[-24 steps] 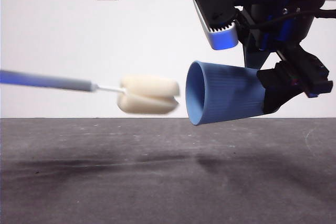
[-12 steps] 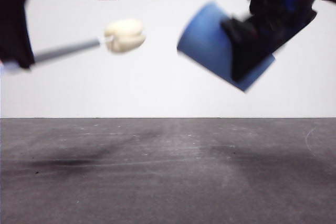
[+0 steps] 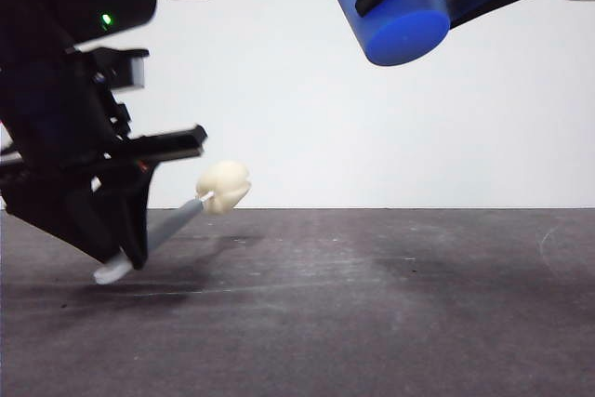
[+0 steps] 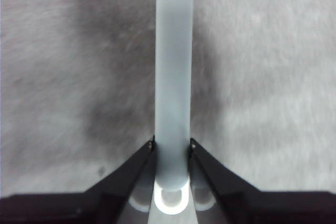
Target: Pick up the cup brush,pick up the cup,insert the brush into the cup,clean the cup,put the cup brush back,put the cup back to the fixed position on the table
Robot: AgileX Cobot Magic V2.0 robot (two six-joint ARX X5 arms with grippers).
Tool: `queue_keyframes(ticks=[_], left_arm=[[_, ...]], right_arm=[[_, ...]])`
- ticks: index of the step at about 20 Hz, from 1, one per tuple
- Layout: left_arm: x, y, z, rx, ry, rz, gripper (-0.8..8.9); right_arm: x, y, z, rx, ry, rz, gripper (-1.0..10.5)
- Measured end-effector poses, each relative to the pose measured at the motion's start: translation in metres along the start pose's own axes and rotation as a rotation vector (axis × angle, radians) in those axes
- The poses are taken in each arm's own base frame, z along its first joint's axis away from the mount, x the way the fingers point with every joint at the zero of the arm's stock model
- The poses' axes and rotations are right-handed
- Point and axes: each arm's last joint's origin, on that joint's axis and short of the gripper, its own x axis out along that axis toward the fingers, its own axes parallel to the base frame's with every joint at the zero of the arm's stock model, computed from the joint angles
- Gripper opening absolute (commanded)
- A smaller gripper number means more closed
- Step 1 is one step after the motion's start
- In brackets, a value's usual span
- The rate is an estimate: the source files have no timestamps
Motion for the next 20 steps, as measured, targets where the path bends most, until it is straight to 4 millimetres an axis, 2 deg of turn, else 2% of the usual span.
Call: queue_keyframes(ticks=[9, 14, 15, 16, 18, 20], left_arm=[[0.027, -0.003, -0.002, -0.044, 0.031, 0.013, -0.09], [0.029, -0.004, -0.001, -0.055, 0.044, 0.012, 0.05], [0.029, -0.004, -0.001, -0.059, 0.046, 0.009, 0.25], [0.03, -0.004, -0.001, -0.062, 0.049, 0.002, 1.06], [0.03, -0.004, 0.0, -0.067, 0.056, -0.013, 3.38], [0.03, -0.005, 0.001, -0.07, 0.066, -0.05, 3.77]], right_arm=[[-0.002, 0.0, -0.001, 0.018, 0.011, 0.001, -0.1], [-0.002, 0.0, -0.002, 0.03, 0.018, 0.024, -0.1], [-0.002, 0.0, -0.002, 0.031, 0.022, 0.026, -0.1], [-0.002, 0.0, -0.002, 0.03, 0.027, 0.025, -0.1], [-0.002, 0.0, -0.004, 0.028, 0.037, 0.023, -0.1], [-0.002, 0.0, -0.003, 0.029, 0.037, 0.023, -0.1]])
